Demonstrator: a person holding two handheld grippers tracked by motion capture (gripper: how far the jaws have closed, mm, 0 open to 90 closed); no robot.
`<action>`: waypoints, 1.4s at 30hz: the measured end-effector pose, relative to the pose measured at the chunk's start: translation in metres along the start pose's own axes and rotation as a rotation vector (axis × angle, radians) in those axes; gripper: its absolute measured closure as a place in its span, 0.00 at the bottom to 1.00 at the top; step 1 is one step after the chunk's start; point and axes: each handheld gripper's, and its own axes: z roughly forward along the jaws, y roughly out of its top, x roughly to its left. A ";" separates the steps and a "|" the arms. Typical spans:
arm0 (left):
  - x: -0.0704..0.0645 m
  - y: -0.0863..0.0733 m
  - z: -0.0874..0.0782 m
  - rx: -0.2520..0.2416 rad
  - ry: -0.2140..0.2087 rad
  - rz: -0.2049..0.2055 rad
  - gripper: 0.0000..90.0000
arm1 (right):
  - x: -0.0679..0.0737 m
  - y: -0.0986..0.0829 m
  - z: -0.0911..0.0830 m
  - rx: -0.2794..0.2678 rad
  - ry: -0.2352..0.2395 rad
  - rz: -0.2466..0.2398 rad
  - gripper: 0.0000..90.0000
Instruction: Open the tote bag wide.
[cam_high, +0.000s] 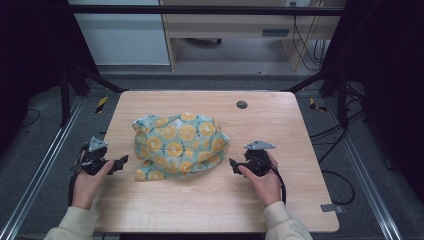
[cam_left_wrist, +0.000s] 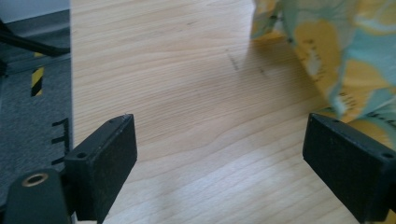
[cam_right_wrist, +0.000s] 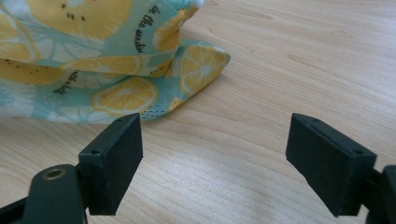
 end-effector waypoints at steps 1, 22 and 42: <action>-0.002 0.002 -0.001 -0.003 -0.001 0.008 0.11 | 0.000 0.001 -0.001 0.001 0.000 -0.018 0.21; -0.046 0.047 -0.042 -0.153 -0.104 0.123 0.09 | 0.037 0.058 -0.014 -0.115 0.110 -0.164 0.27; -0.053 0.045 -0.037 -0.125 -0.124 0.133 0.08 | 0.054 0.086 0.000 -0.148 0.250 -0.230 1.00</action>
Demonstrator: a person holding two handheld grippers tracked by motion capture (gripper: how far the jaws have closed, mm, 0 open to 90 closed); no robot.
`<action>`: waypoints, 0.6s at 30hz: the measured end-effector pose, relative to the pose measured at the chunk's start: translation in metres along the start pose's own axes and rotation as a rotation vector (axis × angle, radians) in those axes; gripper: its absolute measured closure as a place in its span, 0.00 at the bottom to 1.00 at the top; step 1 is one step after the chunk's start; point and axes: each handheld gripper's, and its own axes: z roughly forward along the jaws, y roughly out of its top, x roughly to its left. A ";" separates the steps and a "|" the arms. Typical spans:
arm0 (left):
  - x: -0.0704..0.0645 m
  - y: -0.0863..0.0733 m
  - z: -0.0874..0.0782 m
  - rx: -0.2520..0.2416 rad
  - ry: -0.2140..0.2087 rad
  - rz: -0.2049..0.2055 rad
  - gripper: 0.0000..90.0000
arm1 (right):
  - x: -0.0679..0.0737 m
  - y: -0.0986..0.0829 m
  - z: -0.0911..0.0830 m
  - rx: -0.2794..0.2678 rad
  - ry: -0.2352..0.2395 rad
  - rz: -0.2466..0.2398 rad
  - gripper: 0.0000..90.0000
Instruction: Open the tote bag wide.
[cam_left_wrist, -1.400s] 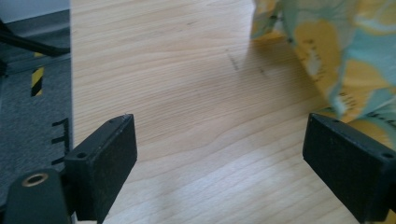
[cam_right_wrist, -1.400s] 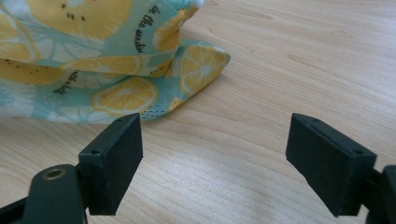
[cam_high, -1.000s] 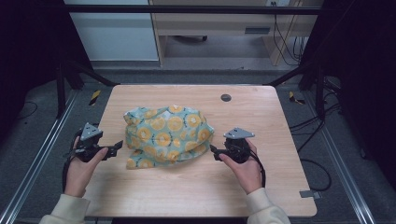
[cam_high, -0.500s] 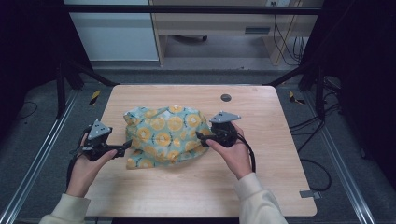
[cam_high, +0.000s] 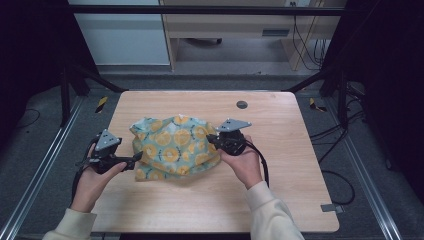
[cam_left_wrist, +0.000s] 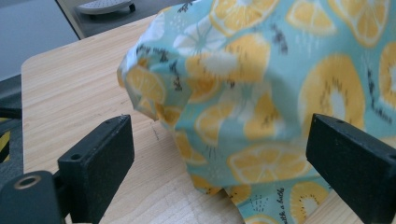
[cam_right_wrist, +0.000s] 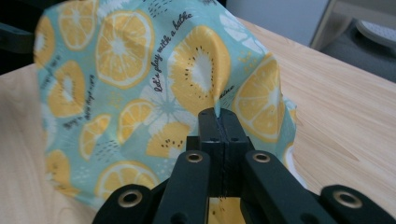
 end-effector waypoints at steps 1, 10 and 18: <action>-0.002 0.001 -0.002 -0.001 -0.003 0.003 0.08 | 0.004 0.000 -0.003 -0.004 0.007 -0.015 1.00; -0.023 0.015 -0.014 -0.018 -0.055 0.075 0.09 | 0.033 -0.008 -0.029 -0.057 0.022 -0.070 1.00; -0.039 0.012 -0.002 0.015 -0.117 0.113 0.09 | 0.035 -0.018 -0.030 -0.064 0.022 -0.053 1.00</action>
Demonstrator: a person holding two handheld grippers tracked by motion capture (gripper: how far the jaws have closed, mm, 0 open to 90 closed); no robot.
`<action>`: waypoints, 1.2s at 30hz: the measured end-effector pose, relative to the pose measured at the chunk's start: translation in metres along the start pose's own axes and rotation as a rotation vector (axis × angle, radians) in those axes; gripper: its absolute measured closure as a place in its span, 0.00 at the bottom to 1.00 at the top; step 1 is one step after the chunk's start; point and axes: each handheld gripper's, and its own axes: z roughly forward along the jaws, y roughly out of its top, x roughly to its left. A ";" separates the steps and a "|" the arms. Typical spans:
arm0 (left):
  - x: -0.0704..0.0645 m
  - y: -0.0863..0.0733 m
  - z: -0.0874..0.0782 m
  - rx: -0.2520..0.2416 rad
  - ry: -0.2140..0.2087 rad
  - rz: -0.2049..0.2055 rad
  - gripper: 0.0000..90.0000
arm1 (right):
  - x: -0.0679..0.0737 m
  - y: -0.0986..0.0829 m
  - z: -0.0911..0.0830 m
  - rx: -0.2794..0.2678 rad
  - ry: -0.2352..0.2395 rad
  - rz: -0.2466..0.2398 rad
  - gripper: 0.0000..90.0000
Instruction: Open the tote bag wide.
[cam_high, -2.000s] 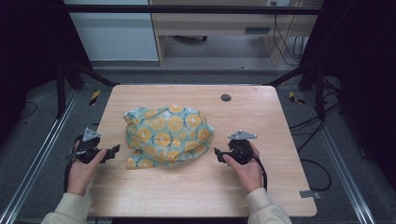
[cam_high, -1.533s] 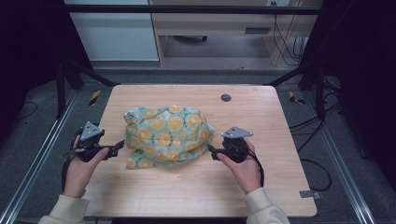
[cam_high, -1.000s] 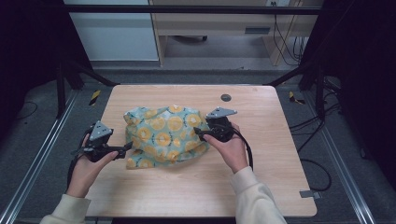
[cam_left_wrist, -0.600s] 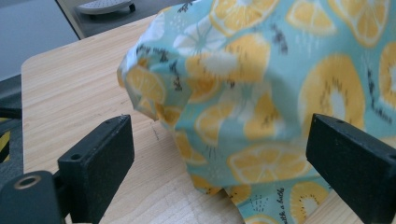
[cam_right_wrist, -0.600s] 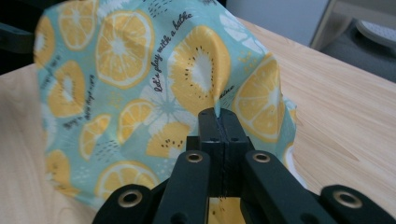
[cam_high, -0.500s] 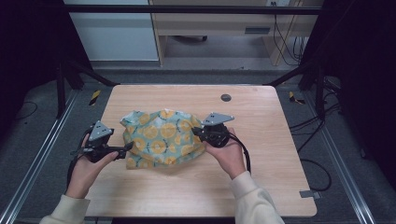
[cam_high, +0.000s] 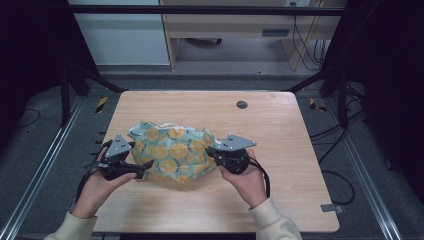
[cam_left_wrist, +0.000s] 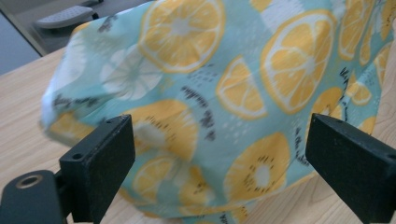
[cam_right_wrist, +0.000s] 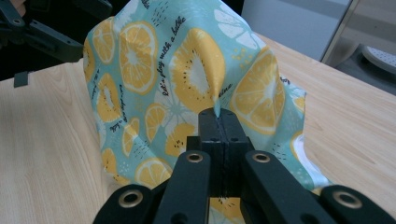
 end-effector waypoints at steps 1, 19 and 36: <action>0.000 0.000 0.000 0.000 0.000 0.000 0.09 | 0.000 -0.001 0.001 0.003 0.001 -0.001 1.00; -0.016 -0.006 -0.010 -0.020 -0.027 0.092 0.96 | 0.011 -0.002 -0.001 0.002 0.010 -0.028 1.00; -0.029 -0.028 0.015 0.176 -0.165 0.134 1.00 | 0.022 -0.033 -0.003 0.134 0.083 -0.052 1.00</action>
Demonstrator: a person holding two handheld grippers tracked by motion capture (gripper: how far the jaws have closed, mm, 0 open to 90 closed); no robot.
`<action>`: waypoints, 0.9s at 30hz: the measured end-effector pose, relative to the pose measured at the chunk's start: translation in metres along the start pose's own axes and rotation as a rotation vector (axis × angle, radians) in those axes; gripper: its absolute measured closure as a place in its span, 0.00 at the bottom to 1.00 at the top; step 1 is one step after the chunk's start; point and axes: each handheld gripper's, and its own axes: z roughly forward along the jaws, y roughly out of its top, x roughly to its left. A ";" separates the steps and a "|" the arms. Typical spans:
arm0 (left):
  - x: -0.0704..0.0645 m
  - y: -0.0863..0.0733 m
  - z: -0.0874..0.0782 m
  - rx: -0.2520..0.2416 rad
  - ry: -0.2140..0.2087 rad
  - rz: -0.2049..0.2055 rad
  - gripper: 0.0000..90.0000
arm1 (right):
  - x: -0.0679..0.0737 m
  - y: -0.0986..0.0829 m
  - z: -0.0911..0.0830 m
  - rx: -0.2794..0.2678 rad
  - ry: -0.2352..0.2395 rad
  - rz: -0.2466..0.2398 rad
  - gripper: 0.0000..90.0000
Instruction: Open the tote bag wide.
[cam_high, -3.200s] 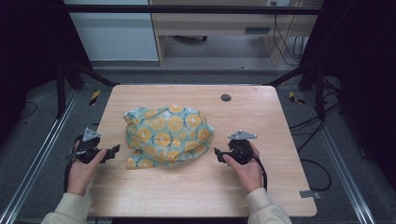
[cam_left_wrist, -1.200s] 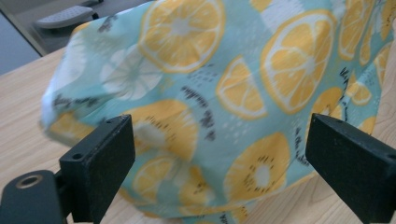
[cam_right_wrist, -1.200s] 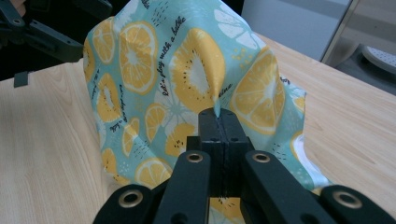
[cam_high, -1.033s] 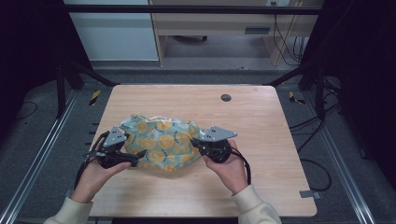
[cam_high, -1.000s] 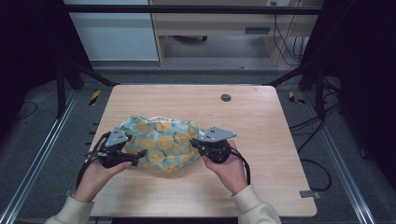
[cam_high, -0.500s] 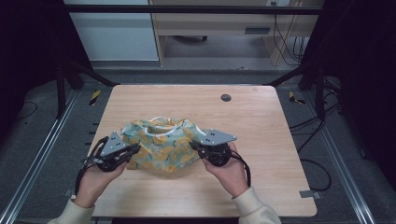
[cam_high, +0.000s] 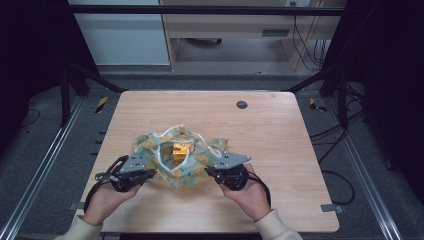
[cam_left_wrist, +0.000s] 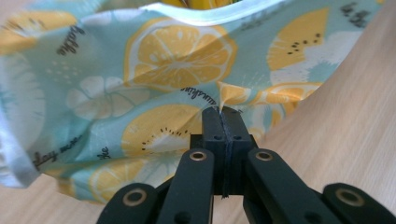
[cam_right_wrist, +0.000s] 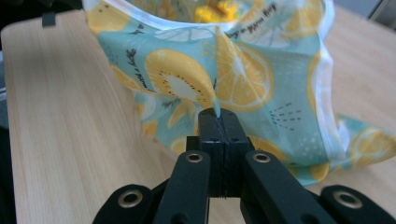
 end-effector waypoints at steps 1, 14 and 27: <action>0.000 0.000 0.000 0.000 0.000 0.000 1.00 | 0.000 0.000 0.000 0.000 0.000 0.000 1.00; 0.001 -0.009 0.018 0.076 -0.023 -0.015 1.00 | -0.007 0.007 -0.006 0.034 -0.034 0.037 0.62; 0.001 -0.011 0.021 0.089 -0.028 -0.011 1.00 | -0.035 0.074 0.025 0.070 -0.087 0.056 0.52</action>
